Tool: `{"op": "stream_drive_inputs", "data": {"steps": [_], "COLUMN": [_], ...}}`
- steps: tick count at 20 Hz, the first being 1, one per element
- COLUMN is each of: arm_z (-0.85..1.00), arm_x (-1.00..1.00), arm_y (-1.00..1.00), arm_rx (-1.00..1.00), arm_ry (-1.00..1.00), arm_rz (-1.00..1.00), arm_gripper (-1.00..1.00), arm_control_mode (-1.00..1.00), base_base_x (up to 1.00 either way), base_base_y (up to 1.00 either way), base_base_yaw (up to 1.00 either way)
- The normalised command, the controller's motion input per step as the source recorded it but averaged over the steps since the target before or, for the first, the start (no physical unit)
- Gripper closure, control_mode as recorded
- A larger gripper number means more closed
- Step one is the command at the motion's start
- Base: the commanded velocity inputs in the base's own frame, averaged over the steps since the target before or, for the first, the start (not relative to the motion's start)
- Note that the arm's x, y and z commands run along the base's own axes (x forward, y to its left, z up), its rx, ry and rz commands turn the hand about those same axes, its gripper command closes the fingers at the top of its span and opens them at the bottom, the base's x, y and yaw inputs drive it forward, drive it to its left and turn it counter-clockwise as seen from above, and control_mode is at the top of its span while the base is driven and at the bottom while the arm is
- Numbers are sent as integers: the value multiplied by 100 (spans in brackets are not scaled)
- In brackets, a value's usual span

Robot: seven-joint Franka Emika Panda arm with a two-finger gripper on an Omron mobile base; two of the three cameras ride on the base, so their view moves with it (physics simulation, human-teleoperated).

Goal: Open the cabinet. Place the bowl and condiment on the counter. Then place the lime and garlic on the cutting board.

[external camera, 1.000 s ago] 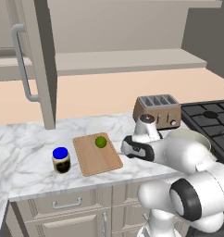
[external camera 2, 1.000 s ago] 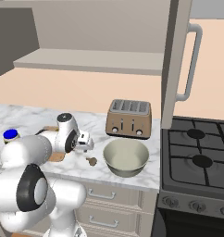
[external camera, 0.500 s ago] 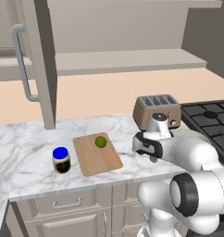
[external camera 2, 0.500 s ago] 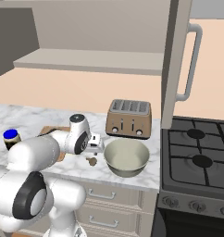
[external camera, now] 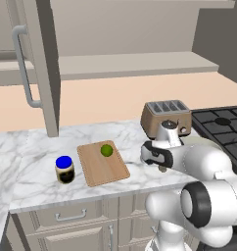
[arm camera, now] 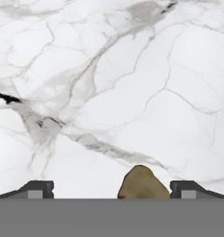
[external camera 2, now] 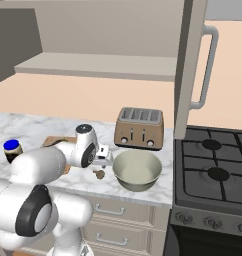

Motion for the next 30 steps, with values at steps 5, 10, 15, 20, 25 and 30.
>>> {"op": "stream_drive_inputs", "data": {"steps": [5, 10, 15, 20, 25, 30], "arm_z": [-35, -7, 0, 0, -5, -14], "arm_x": [-13, -25, -15, -7, 15, 15], "arm_y": [-13, -10, 0, 0, 0, 0], "arm_rx": [0, 0, 0, 0, 0, -2], "arm_ry": [1, 2, 1, 0, 0, 0], "arm_rz": [0, 0, 0, 0, 0, 0], "arm_gripper": [-100, -100, -100, -100, -100, -100], "arm_control_mode": [-100, -100, -100, -100, -100, -100], "base_base_x": [0, 0, 0, 0, 0, 0], "base_base_y": [0, 0, 0, 0, 0, 0], "base_base_yaw": [0, 0, 0, 0, 0, 0]}}
